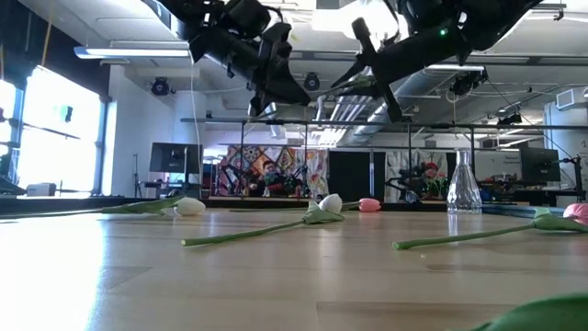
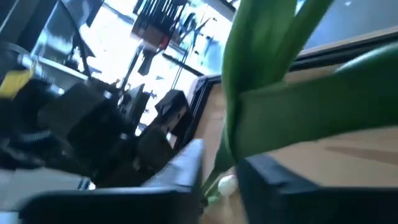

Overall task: Sort flowers into vase by color
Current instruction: Put the center top white tulip into the top transparent vase, then put the left white tulip into the transparent vase

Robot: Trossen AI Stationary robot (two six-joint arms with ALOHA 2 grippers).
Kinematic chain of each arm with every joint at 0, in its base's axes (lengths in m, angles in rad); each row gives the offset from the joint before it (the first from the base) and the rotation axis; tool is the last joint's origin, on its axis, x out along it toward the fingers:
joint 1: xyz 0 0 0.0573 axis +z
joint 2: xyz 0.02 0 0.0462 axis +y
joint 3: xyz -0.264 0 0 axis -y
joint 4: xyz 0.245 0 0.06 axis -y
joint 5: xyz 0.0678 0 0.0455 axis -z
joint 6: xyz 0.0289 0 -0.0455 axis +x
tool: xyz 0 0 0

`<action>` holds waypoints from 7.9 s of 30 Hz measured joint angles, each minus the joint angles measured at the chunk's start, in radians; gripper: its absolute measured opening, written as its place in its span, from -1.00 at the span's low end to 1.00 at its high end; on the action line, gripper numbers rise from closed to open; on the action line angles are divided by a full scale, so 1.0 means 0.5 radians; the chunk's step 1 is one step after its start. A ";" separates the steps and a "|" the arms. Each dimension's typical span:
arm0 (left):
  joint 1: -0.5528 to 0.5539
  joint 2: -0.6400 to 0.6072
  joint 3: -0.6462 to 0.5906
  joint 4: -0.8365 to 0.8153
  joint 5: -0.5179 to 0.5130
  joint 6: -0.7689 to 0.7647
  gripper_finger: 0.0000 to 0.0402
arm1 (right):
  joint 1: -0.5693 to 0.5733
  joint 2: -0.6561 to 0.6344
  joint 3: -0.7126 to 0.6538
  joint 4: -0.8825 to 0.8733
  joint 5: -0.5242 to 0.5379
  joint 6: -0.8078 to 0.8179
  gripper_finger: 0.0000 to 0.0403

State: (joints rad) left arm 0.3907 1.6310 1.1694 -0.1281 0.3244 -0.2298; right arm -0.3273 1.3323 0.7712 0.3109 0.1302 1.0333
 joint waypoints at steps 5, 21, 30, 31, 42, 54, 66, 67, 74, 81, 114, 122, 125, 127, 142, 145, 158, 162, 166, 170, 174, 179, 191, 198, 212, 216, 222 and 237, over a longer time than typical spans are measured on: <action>-0.014 0.000 -0.001 -0.079 0.017 0.081 -0.90 | -0.002 0.000 0.000 -0.053 -0.045 -0.037 -0.91; 0.030 0.000 -0.002 -0.435 0.008 0.114 -0.45 | -0.330 -0.684 0.000 -1.147 0.532 -0.453 -0.99; 0.071 0.000 -0.002 -0.431 0.005 0.117 -0.45 | -0.709 -1.078 0.000 -1.250 0.577 -0.778 -1.00; 0.075 0.000 -0.002 -0.431 0.005 0.117 -0.45 | -0.745 -1.113 0.000 -1.243 0.577 -0.821 -1.00; 0.082 0.000 -0.002 -0.431 0.002 0.116 -0.45 | -1.038 -1.347 0.112 -1.157 0.553 -1.356 -1.00; 0.082 0.000 -0.002 -0.386 0.002 0.116 -0.45 | -1.238 -0.958 0.962 -2.105 0.469 -1.701 -1.00; 0.082 0.000 -0.002 -0.295 0.003 0.097 -0.45 | -1.244 -0.805 1.045 -2.290 0.643 -1.691 -1.00; 0.082 0.000 -0.002 -0.297 0.003 0.096 -0.45 | -1.243 -0.804 1.044 -2.287 0.644 -1.660 -1.00; 0.082 0.000 -0.002 -0.295 -0.023 0.097 -0.45 | -1.244 -0.737 1.044 -2.347 0.773 -1.401 -1.00; 0.081 0.000 -0.002 -0.295 -0.045 0.097 -0.45 | -1.205 -0.674 1.044 -2.363 0.938 -1.288 -1.00; 0.102 0.000 -0.002 -0.196 -0.172 0.207 -0.45 | -0.941 -0.381 1.043 -2.519 1.294 -0.822 -1.00; 0.110 0.000 -0.002 -0.196 -0.172 0.207 -0.45 | -0.927 -0.216 1.043 -2.575 1.294 -0.708 -1.00; 0.110 0.000 -0.002 -0.196 -0.172 0.207 -0.45 | -0.927 -0.138 1.041 -2.590 1.248 -0.606 -1.00; 0.110 0.000 -0.002 -0.199 -0.172 0.207 -0.45 | -0.927 -0.102 1.041 -2.636 1.236 -0.492 -0.97; 0.127 0.000 -0.002 -0.239 -0.187 0.206 -0.45 | -0.927 -0.203 1.065 -2.826 1.150 -0.351 -0.04; 0.169 -0.014 -0.002 -0.312 -0.142 0.203 -0.45 | -0.928 -0.283 1.134 -2.813 1.008 -0.423 0.10; 0.217 -0.191 -0.002 -0.838 -0.133 0.101 -0.46 | -0.838 -0.403 1.446 -2.775 -0.509 -0.820 0.23; 0.177 -0.230 -0.004 -1.172 -0.177 0.112 -0.52 | -0.606 -0.402 1.447 -2.791 -0.679 -0.807 0.23; 0.093 -0.229 -0.115 -1.377 -0.242 0.096 -0.57 | -0.295 -0.392 1.447 -2.790 -0.410 -0.707 0.23; 0.018 -0.227 -0.310 -1.373 -0.257 -0.019 -0.58 | 0.000 -0.358 1.447 -2.791 -0.155 -0.608 0.23; -0.022 -0.227 -0.468 -1.373 -0.295 -0.178 -0.58 | 0.229 -0.292 1.447 -2.812 -0.012 -0.494 0.23; -0.067 -0.227 -0.601 -1.383 -0.387 -0.268 -0.58 | 0.421 -0.196 1.447 -2.811 0.068 -0.445 0.23; -0.094 -0.226 -0.847 -1.221 -0.409 -0.272 -0.62 | 0.577 0.055 1.447 -2.695 0.105 -0.391 0.23; -0.094 -0.226 -0.887 -1.163 -0.410 -0.323 -0.95 | 0.628 0.142 1.447 -2.548 0.263 -0.354 0.23; -0.095 -0.226 -0.692 -1.128 -0.249 -0.256 -1.00 | 0.634 0.232 1.447 -2.978 0.246 -0.342 0.23; -0.091 -0.226 -0.493 -1.121 -0.170 -0.180 -1.00 | 0.634 0.231 1.447 -3.070 0.270 -0.324 0.23; -0.074 -0.226 -0.168 -1.115 -0.108 -0.039 -1.00 | 0.596 0.231 1.447 -3.374 0.396 -0.358 0.23; 0.076 -0.226 0.339 -1.108 -0.005 0.302 -1.00 | 0.757 0.227 0.710 -2.306 0.153 -0.024 0.23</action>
State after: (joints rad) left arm 0.4286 1.5181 1.3387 -0.6822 0.3221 -0.0788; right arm 0.0512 1.4460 1.1260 -0.8420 0.2068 1.0214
